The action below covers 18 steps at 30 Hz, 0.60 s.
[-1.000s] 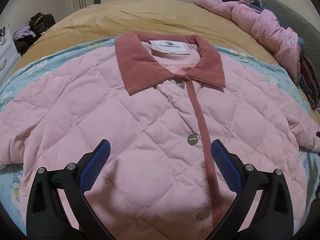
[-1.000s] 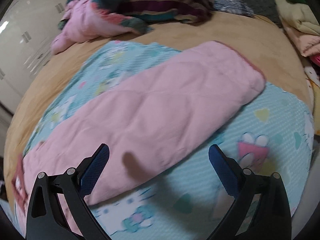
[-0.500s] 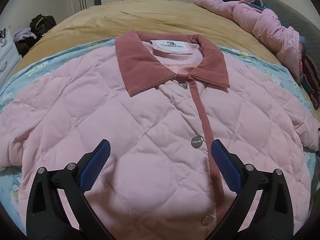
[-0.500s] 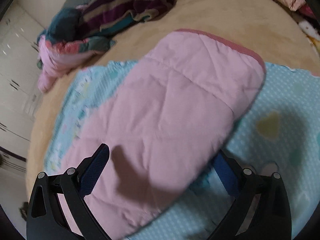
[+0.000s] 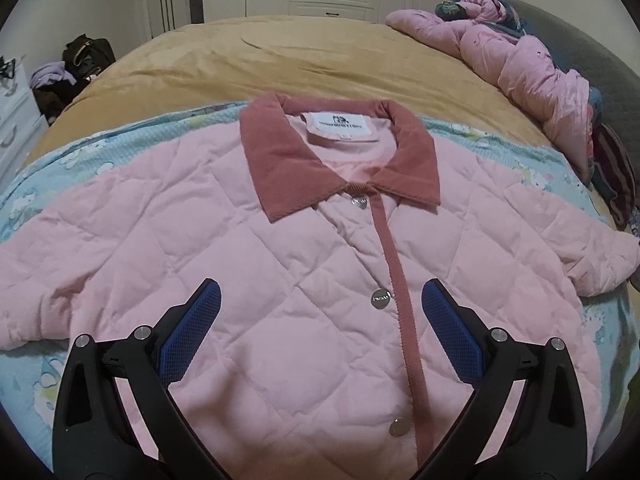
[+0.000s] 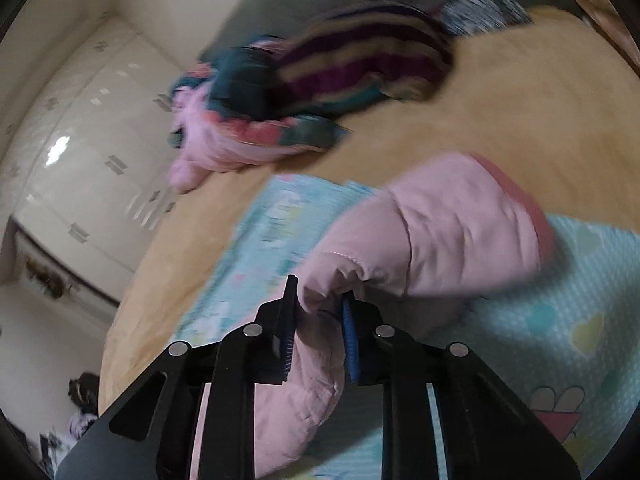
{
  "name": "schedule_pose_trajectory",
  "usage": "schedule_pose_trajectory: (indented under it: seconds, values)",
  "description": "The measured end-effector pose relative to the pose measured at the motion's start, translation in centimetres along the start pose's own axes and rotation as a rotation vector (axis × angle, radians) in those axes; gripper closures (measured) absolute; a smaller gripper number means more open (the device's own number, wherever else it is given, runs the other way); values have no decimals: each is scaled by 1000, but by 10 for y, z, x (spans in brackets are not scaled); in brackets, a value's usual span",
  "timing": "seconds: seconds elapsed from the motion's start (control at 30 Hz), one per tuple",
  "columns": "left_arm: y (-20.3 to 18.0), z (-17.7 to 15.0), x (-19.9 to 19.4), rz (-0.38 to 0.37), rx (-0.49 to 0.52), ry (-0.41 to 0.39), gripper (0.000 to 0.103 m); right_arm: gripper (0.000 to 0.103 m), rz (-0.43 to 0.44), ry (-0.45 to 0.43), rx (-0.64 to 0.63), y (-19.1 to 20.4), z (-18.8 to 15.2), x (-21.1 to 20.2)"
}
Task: Fold large clothes
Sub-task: 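Lift the sleeve with the right tool and fold it across the coat front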
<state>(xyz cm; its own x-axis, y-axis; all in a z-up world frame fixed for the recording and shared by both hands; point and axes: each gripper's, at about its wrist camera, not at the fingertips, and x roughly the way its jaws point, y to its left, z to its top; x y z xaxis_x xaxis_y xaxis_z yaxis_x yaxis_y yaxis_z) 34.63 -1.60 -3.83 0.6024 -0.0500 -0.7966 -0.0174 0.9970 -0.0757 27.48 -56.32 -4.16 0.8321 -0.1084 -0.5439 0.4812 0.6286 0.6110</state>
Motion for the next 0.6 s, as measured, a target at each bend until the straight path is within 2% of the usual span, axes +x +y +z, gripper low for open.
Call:
schedule_pose_trajectory:
  seconds: [0.33, 0.6]
  values:
    - [36, 22, -41, 3, -53, -62, 9, 86, 156, -36, -226, 107, -4, -41]
    - [82, 33, -75, 36, -99, -115, 9, 87, 258, -36, -413, 198, -36, -64]
